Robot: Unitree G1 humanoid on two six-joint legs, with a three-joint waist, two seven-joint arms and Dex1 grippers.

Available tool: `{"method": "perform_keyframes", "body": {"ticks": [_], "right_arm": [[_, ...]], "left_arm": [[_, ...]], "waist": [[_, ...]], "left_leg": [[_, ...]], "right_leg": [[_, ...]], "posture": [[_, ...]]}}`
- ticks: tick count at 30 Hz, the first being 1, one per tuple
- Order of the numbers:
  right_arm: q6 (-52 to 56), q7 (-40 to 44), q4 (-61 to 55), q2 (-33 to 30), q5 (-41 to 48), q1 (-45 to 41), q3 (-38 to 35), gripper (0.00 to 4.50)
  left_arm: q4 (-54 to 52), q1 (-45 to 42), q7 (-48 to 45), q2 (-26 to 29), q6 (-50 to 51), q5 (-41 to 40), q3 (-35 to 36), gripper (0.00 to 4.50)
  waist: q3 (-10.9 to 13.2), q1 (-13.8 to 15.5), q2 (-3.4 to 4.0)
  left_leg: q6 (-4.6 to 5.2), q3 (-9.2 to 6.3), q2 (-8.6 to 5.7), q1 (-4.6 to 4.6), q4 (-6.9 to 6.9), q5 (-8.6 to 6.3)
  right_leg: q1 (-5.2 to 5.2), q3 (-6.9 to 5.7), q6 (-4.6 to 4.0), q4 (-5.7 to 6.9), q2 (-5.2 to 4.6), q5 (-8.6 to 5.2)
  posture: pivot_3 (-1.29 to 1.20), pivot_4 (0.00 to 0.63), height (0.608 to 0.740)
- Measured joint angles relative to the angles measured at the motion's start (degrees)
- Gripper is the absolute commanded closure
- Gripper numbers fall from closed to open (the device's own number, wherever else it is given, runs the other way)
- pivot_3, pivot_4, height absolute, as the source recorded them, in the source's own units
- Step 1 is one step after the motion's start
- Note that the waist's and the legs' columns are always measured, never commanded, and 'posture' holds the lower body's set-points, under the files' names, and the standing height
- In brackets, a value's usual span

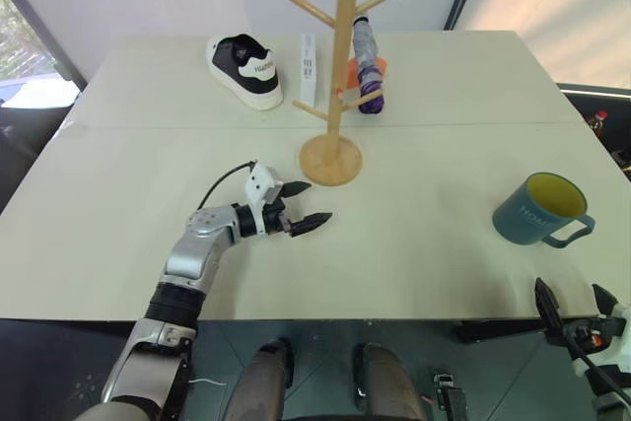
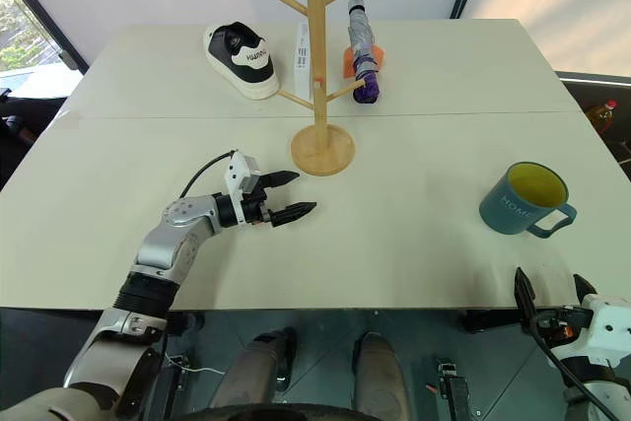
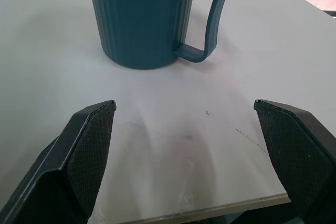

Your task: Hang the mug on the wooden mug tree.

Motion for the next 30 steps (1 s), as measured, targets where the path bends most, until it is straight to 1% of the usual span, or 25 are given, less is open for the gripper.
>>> {"method": "perform_keyframes", "body": {"ticks": [14, 18, 22, 27, 30], "right_arm": [[-0.07, -0.91, 0.12, 0.02, -1.43, -0.30, 0.02, 0.12], [-0.10, -1.22, 0.15, 0.02, -1.57, -0.40, 0.02, 0.12], [-0.11, -1.88, -0.15, 0.03, -1.46, -1.03, 0.04, 0.12], [0.17, -5.01, -0.26, -0.17, -3.55, -4.70, 0.38, 0.12], [1.34, -8.08, 0.89, -2.12, -4.98, -8.81, 0.28, 0.12]], "left_arm": [[-2.28, 0.30, -0.70, -0.10, 1.65, -0.37, -0.05, 0.00], [-6.12, 2.61, -3.86, -0.26, 1.33, -2.36, -0.80, 0.00], [-9.24, 3.37, -7.28, 0.02, 2.05, -4.11, -3.20, 0.00], [-12.87, 3.40, -10.91, 0.69, 3.75, -5.58, -6.22, 0.00], [-15.08, 3.39, -12.01, 0.72, 4.57, -6.27, -7.24, 0.00]], "waist": [[-0.02, -0.01, 0.03], [-0.03, -0.01, 0.05], [-0.06, -0.01, 0.10], [-0.12, -0.13, 0.20], [-0.15, -0.09, 0.25]], "left_leg": [[0.01, 0.00, -0.01, 0.04, 0.00, 0.00], [0.01, 0.01, 0.00, 0.05, 0.00, 0.00], [0.00, 0.01, 0.00, 0.09, 0.02, 0.00], [0.01, 0.04, 0.00, 0.10, 0.03, 0.00], [0.02, 0.06, -0.01, 0.12, 0.03, 0.01]], "right_leg": [[0.02, 0.01, 0.00, 0.03, 0.00, 0.00], [0.02, 0.03, -0.02, 0.03, 0.00, 0.01], [0.09, 0.03, -0.02, 0.03, 0.00, 0.00], [0.10, 0.06, -0.03, 0.03, 0.00, 0.01], [0.10, 0.08, -0.05, 0.04, 0.00, 0.02]], "posture": [[0.00, 0.150, 0.740], [0.00, 0.150, 0.740], [0.00, 0.150, 0.740], [0.00, 0.150, 0.740], [0.00, 0.150, 0.740]]}}
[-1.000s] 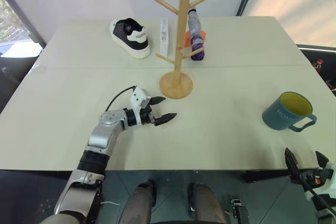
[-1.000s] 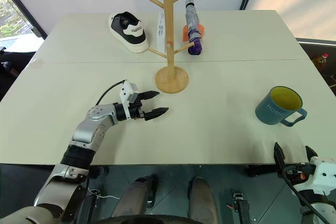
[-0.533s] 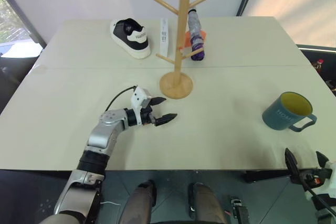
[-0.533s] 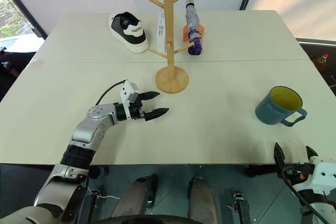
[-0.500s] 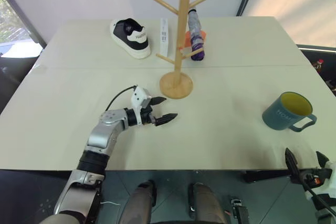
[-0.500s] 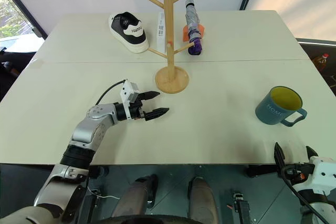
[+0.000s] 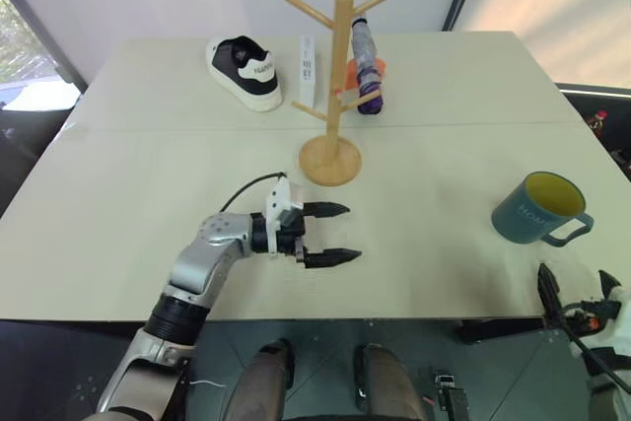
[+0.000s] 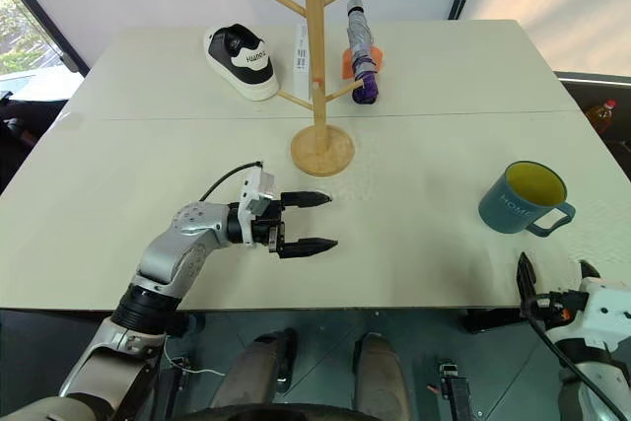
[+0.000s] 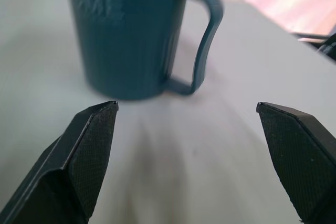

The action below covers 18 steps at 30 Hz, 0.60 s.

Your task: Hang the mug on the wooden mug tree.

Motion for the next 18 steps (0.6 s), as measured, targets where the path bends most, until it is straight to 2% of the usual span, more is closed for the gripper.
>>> {"method": "perform_keyframes", "body": {"ticks": [7, 18], "right_arm": [[1.54, -2.10, 5.41, -3.08, -1.58, -6.33, 0.12, 0.12], [2.26, -3.16, 9.84, -3.58, -2.66, -9.57, 0.16, 0.12]], "left_arm": [[-1.22, 0.02, 0.33, 0.48, 0.49, -0.73, -0.73, 0.00], [-3.39, 0.93, 2.33, 1.04, 0.81, -0.98, -0.55, 0.00]], "waist": [[-0.03, 0.07, 0.05], [-0.04, -0.09, 0.07]], "left_leg": [[0.02, -0.01, -0.09, 0.02, 0.00, 0.01], [0.03, 0.00, -0.08, 0.09, 0.03, 0.02]], "right_leg": [[0.01, -0.01, -0.04, 0.06, 0.04, 0.03], [0.03, 0.02, -0.01, 0.16, 0.07, 0.01]], "posture": [[0.00, 0.150, 0.740], [0.00, 0.150, 0.740]]}}
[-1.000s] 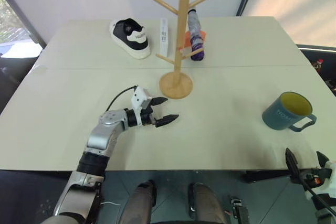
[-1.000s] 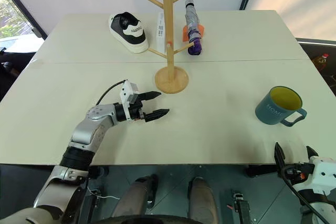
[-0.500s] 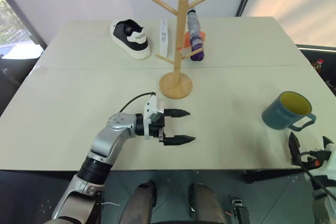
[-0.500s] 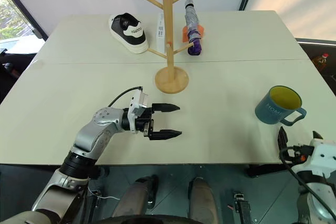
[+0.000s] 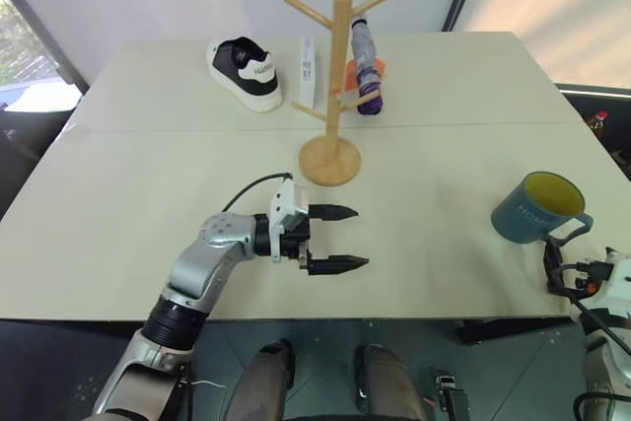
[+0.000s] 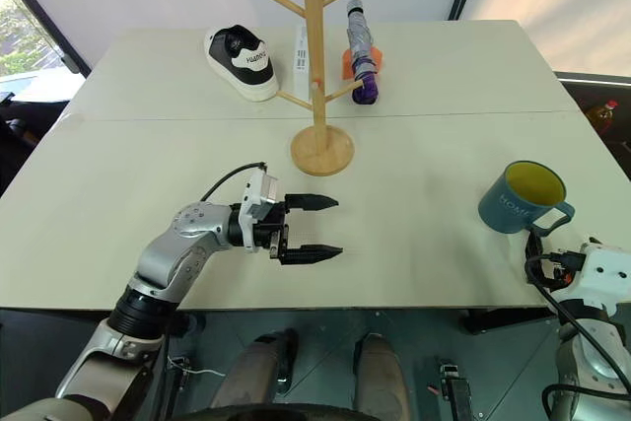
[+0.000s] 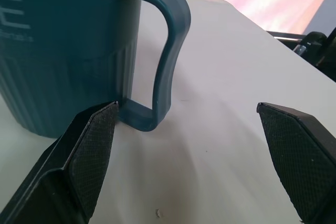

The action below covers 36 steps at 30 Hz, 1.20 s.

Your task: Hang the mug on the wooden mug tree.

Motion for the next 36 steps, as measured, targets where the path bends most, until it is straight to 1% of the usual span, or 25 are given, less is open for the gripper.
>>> {"method": "perform_keyframes", "body": {"ticks": [8, 9, 11, 12, 13, 15, 18, 24, 27, 29, 31, 33, 34, 36], "right_arm": [[1.77, -0.80, 3.38, -1.92, -0.09, -4.79, 0.59, 0.12], [2.31, -0.89, 3.64, -2.12, -0.09, -5.22, 0.80, 0.34], [3.40, -0.99, 4.05, -2.32, -0.02, -6.10, 1.32, 0.91], [3.82, -0.98, 4.05, -2.35, -0.02, -6.47, 1.70, 1.40], [3.94, -0.92, 4.05, -2.38, -0.02, -6.76, 2.07, 1.80], [3.98, -0.76, 4.05, -2.38, -0.03, -6.97, 2.50, 2.79], [4.32, -0.69, 4.03, -2.39, -0.01, -7.10, 2.76, 4.45], [5.89, 0.27, 2.27, -2.68, 0.22, -6.97, 3.80, 4.48], [6.62, 2.30, -0.66, -3.95, -0.07, -5.95, 5.65, 4.48], [7.47, 4.77, -4.48, -7.11, -1.38, -5.35, 8.41, 4.48], [8.66, 8.13, -9.98, -12.37, -2.97, -6.34, 12.00, 4.48], [10.70, 11.45, -15.69, -16.83, -3.19, -10.65, 15.40, 4.48], [11.40, 12.46, -17.51, -18.10, -3.14, -12.29, 16.35, 4.48], [15.11, 15.41, -19.87, -21.32, -2.43, -19.99, 20.54, 4.48]], "left_arm": [[-0.80, 0.12, 0.71, 0.37, 0.32, -0.05, 0.00, 0.00], [-0.87, 0.13, 0.73, 0.39, 0.33, -0.05, 0.01, 0.00], [-1.16, 0.16, 0.93, 0.45, 0.34, -0.05, 0.01, 0.00], [-1.28, 0.18, 1.12, 0.46, 0.34, -0.07, 0.04, 0.00], [-1.31, 0.21, 1.36, 0.47, 0.34, -0.08, 0.06, 0.00], [-1.49, 0.31, 1.86, 0.58, 0.34, -0.11, 0.11, 0.00], [-1.60, 0.97, 2.27, 1.03, 0.34, -0.70, 0.73, 0.00], [-1.63, 1.32, 3.28, 1.60, 0.28, -0.99, 1.36, 0.00], [-1.30, 1.31, 3.87, 1.99, -0.33, -0.94, 2.12, 0.00], [0.33, 1.24, 4.73, 2.38, -1.21, -0.93, 3.85, 0.00], [2.60, 1.15, 5.64, 3.31, -1.76, -1.03, 6.60, 0.00], [4.16, 1.11, 6.27, 4.11, -2.41, -1.33, 9.66, 0.00], [4.45, 0.92, 6.51, 4.11, -2.53, -1.54, 10.45, 0.00], [5.06, 0.81, 7.12, 4.64, -2.89, -2.34, 13.08, 0.00]], "waist": [[-0.01, -0.01, 0.01], [-0.01, 0.00, 0.01], [-0.01, 0.01, 0.01], [-0.01, 0.03, 0.01], [-0.01, 0.02, 0.01], [-0.01, 0.06, 0.01], [-0.01, 0.05, 0.01], [-0.01, 0.02, 0.01], [-0.01, -0.02, 0.03], [0.00, -0.23, 0.05], [0.01, -0.73, 0.08], [0.03, -1.26, 0.04], [0.02, -1.22, 0.03], [0.07, -1.31, -0.05]], "left_leg": [[0.01, 0.00, 0.00, 0.01, 0.01, 0.01], [0.01, 0.01, 0.00, 0.02, 0.01, 0.01], [0.01, 0.00, 0.00, 0.02, 0.01, 0.01], [0.01, 0.00, 0.00, 0.03, 0.01, 0.01], [0.01, 0.00, 0.00, 0.03, 0.01, 0.01], [0.01, 0.00, 0.00, 0.03, 0.01, 0.01], [0.01, 0.00, 0.00, 0.03, 0.01, 0.01], [0.01, 0.00, 0.00, 0.05, 0.02, 0.01], [0.01, 0.00, 0.00, 0.05, 0.02, 0.01], [0.01, 0.01, 0.00, 0.05, 0.02, 0.01], [0.01, 0.03, 0.01, 0.07, 0.03, 0.01], [0.01, -0.01, 0.03, 0.07, 0.07, 0.01], [0.01, -0.02, 0.04, 0.07, 0.07, 0.01], [0.01, -0.04, 0.05, 0.04, 0.10, 0.01]], "right_leg": [[0.01, 0.00, -0.04, 0.04, 0.02, 0.03], [0.01, 0.01, -0.04, 0.04, 0.02, 0.03], [0.01, 0.01, -0.03, 0.05, 0.03, 0.03], [0.01, 0.00, -0.03, 0.06, 0.03, 0.02], [0.01, 0.00, -0.03, 0.06, 0.03, 0.02], [0.01, 0.00, -0.03, 0.06, 0.03, 0.02], [0.01, 0.00, -0.04, 0.06, 0.03, 0.03], [0.01, 0.01, -0.01, 0.10, 0.04, 0.01], [0.00, 0.01, 0.00, 0.11, 0.04, 0.01], [-0.02, 0.02, 0.01, 0.12, 0.04, 0.00], [-0.03, 0.03, 0.01, 0.15, 0.05, 0.01], [-0.01, -0.01, 0.00, 0.18, 0.09, 0.01], [-0.01, -0.01, 0.01, 0.18, 0.09, 0.01], [-0.01, -0.04, 0.01, 0.17, 0.10, 0.02]], "posture": [[0.00, 0.150, 0.740], [0.00, 0.150, 0.740], [0.00, 0.150, 0.740], [0.00, 0.150, 0.740], [0.00, 0.150, 0.740], [0.00, 0.150, 0.740], [0.00, 0.150, 0.740], [0.00, 0.150, 0.740], [0.00, 0.150, 0.740], [0.00, 0.150, 0.740], [0.00, 0.150, 0.740], [0.00, 0.150, 0.740], [0.00, 0.150, 0.740], [0.00, 0.150, 0.740]]}}
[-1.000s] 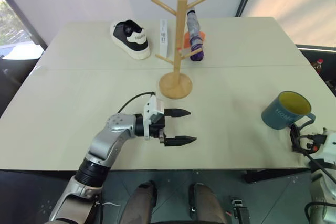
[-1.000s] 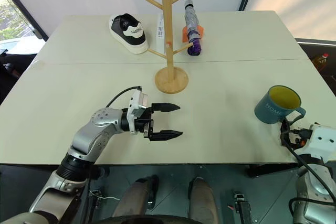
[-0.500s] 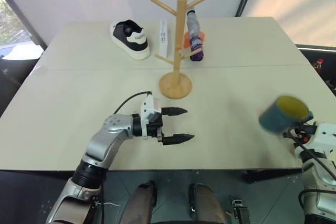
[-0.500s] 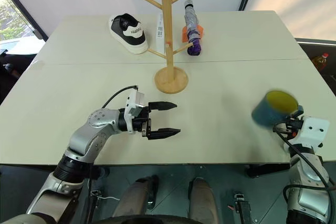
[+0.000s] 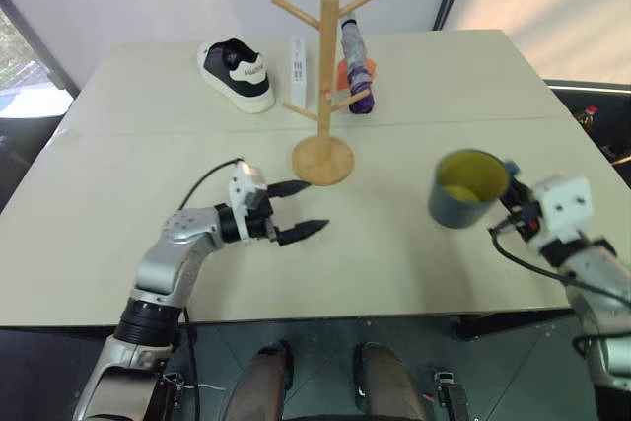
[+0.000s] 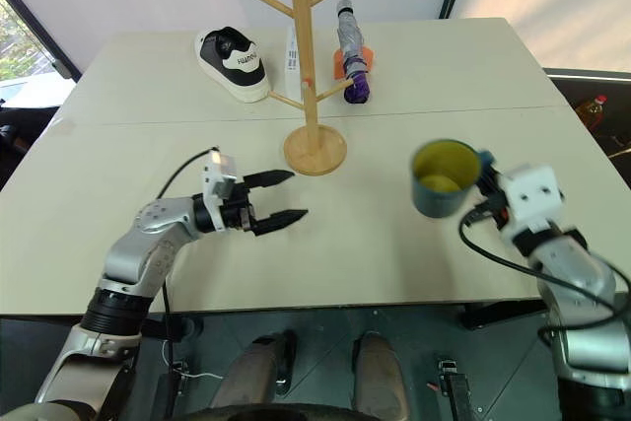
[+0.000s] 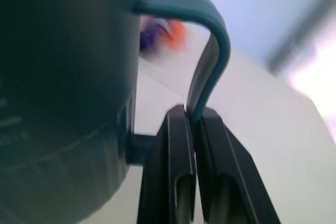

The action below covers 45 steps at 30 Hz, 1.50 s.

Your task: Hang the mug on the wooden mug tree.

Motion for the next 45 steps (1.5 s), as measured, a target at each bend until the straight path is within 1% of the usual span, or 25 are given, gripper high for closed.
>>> {"method": "perform_keyframes", "body": {"ticks": [3, 6, 8, 9, 10, 13, 18, 26, 33, 37, 45], "right_arm": [[5.49, 3.81, -0.62, -3.64, 0.14, -12.08, 6.07, 4.48], [8.57, 6.47, 0.30, -4.79, -0.77, -18.30, 10.63, 4.48], [11.75, 8.05, 2.79, -4.63, -2.54, -24.72, 15.90, 4.48], [12.58, 8.33, 3.22, -4.51, -2.93, -26.35, 17.08, 4.48], [14.32, 8.77, 4.25, -3.72, -4.22, -30.35, 19.78, 4.48], [17.36, 8.78, 5.09, -1.59, -5.81, -35.45, 22.76, 4.48], [22.94, 8.01, 5.71, 2.05, -8.19, -39.58, 26.64, 4.48], [30.21, 4.60, 5.12, 6.99, -12.45, -44.20, 29.60, 4.48], [33.34, 3.68, 5.15, 8.85, -14.67, -45.67, 31.24, 4.48], [34.90, 3.54, 5.50, 9.51, -16.07, -45.79, 32.42, 4.48], [34.80, 2.45, 9.49, 11.67, -18.40, -46.28, 33.79, 4.48]], "left_arm": [[0.20, -0.31, 0.94, 1.39, -0.02, -1.29, 3.62, 0.00], [0.09, -0.30, 1.85, 2.12, 0.21, -2.32, 6.45, 0.00], [-0.78, -0.06, 2.96, 2.57, 0.93, -3.93, 8.51, 0.00], [-1.16, -0.04, 3.38, 2.65, 1.16, -4.25, 8.93, 0.00], [-2.34, 0.51, 4.23, 3.15, 1.65, -4.85, 9.89, 0.00], [-4.41, 1.75, 5.53, 3.61, 2.06, -5.35, 10.86, 0.00], [-7.20, 4.22, 7.95, 3.63, 2.90, -6.35, 11.32, 0.00], [-8.08, 4.34, 9.43, 3.70, 3.05, -6.69, 11.54, 0.00], [-8.04, 3.23, 9.71, 3.69, 3.11, -7.62, 11.52, 0.00], [-8.02, 2.87, 9.52, 3.69, 3.11, -7.87, 11.52, 0.00], [-8.70, 2.70, 8.66, 3.89, 3.47, -10.11, 11.55, 0.00]], "waist": [[0.03, 0.15, -0.06], [0.04, 0.97, -0.18], [0.07, 0.95, -0.18], [0.07, 0.95, -0.19], [0.08, 0.91, -0.21], [0.08, 0.99, -0.22], [0.09, 1.18, -0.22], [0.08, 0.98, -0.22], [0.08, 0.72, -0.22], [0.08, 0.08, -0.22], [0.08, -0.21, -0.22]], "left_leg": [[0.00, -0.02, -0.01, -0.03, 0.01, 0.00], [-0.01, -0.07, -0.06, -0.14, -0.05, -0.01], [-0.01, 0.00, -0.07, -0.29, -0.04, -0.01], [-0.01, 0.00, -0.07, -0.35, -0.03, -0.01], [-0.01, -0.01, -0.09, -0.37, -0.04, -0.01], [-0.01, -0.03, -0.09, -0.37, -0.09, -0.01], [-0.02, -0.03, -0.11, -0.38, -0.08, -0.01], [-0.03, -0.03, -0.12, -0.37, -0.07, 0.00], [-0.03, -0.03, -0.12, -0.36, -0.07, 0.01], [-0.03, -0.02, -0.13, -0.37, -0.07, 0.01], [-0.03, -0.03, -0.10, -0.32, -0.07, 0.01]], "right_leg": [[-0.02, 0.00, -0.01, -0.03, -0.03, 0.01], [-0.03, -0.01, -0.08, -0.14, -0.05, 0.05], [-0.22, 0.05, -0.08, -0.15, -0.10, 0.08], [-0.26, 0.05, -0.01, -0.15, -0.11, 0.12], [-0.30, 0.05, 0.12, -0.16, -0.10, 0.19], [-0.32, 0.03, 0.14, -0.15, -0.08, 0.20], [-0.34, 0.04, 0.11, -0.14, -0.07, 0.23], [-0.37, 0.03, 0.12, -0.11, -0.04, 0.28], [-0.37, 0.03, 0.14, -0.06, -0.03, 0.29], [-0.37, 0.04, 0.14, -0.06, -0.03, 0.29], [-0.41, 0.04, 0.16, 0.07, 0.02, 0.30]], "posture": [[0.00, 0.150, 0.740], [0.00, 0.150, 0.740], [0.00, 0.150, 0.740], [0.00, 0.150, 0.740], [0.00, 0.150, 0.740], [0.00, 0.150, 0.740], [0.00, 0.150, 0.740], [0.00, 0.150, 0.740], [0.00, 0.150, 0.740], [0.00, 0.150, 0.740], [0.00, 0.150, 0.740]]}}
